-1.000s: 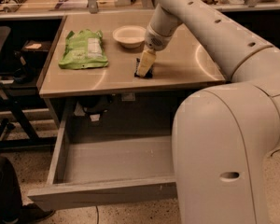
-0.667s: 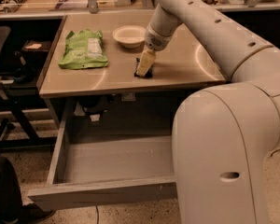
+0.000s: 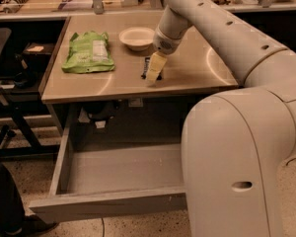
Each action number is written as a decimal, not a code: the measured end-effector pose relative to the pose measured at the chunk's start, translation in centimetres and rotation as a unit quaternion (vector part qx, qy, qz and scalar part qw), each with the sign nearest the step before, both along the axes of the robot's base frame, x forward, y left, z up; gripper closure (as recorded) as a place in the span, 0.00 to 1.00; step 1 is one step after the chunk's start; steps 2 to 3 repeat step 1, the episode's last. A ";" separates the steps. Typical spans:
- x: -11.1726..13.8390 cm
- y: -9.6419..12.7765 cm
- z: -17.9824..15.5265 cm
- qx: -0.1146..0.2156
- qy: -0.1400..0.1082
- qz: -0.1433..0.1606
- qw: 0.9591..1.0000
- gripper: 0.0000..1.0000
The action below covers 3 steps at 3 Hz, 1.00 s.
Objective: Pick rxbar blueberry from top drawer and place on counter
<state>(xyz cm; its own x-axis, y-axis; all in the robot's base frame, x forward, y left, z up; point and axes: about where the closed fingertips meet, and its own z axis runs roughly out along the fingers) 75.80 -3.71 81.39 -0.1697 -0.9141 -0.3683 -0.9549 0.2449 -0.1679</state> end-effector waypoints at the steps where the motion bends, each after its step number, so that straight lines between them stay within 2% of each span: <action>1: 0.0 0.0 0.0 0.000 0.000 0.000 1.000 0.00; 3: 0.0 0.0 0.0 0.000 0.000 0.000 1.000 0.00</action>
Offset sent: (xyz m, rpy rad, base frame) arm 0.0000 0.0000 0.0000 0.0000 0.0000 0.0000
